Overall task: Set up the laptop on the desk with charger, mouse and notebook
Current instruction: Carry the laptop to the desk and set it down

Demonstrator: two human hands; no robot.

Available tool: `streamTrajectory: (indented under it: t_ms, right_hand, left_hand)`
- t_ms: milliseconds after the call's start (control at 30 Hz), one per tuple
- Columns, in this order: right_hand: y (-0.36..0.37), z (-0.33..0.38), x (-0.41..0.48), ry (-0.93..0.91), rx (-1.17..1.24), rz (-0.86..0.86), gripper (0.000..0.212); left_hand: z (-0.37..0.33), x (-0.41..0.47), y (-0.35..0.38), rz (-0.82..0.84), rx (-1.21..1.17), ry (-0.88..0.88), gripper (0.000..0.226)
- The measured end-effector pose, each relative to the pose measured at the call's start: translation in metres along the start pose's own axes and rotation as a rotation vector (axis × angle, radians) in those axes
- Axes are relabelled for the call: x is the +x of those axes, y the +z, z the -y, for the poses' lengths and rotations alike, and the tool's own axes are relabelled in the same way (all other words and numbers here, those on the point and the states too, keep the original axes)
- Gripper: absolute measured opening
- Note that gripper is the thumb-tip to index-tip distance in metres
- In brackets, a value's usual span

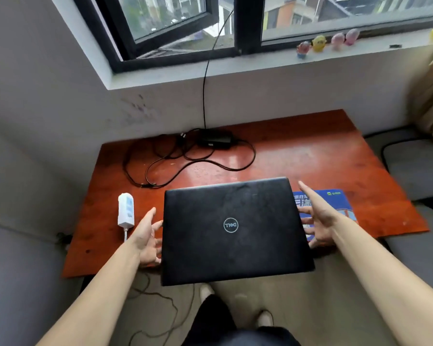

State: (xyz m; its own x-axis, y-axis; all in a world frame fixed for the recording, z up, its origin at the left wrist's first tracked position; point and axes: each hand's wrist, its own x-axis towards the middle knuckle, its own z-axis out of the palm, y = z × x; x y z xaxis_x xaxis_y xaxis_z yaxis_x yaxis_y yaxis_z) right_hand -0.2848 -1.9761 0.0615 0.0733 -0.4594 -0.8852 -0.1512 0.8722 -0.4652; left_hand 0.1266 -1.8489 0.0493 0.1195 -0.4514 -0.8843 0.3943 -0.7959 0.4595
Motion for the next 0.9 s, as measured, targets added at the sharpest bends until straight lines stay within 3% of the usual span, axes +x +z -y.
streamTrajectory:
  t_ms: [133,300,434,567,901]
  right_hand:
    - [0.022,0.033,0.041,0.035,-0.07,-0.041,0.114]
    - [0.049,0.062,0.078,0.134,-0.1,-0.082,0.102]
    - [0.067,0.08,0.108,0.186,-0.092,-0.116,0.084]
    - [0.078,0.091,0.127,0.209,-0.089,-0.16,0.086]
    - [0.088,0.105,0.156,0.2,-0.065,-0.22,0.069]
  left_hand:
    - [-0.037,0.048,0.001,-0.035,0.026,-0.046,0.079]
    - [-0.08,0.105,0.0,-0.032,0.072,-0.157,0.078]
    - [-0.106,0.138,0.005,-0.047,0.128,-0.197,0.061]
    - [-0.12,0.153,0.012,-0.084,0.128,-0.217,0.048]
    - [-0.118,0.168,0.017,-0.149,0.118,-0.217,0.068]
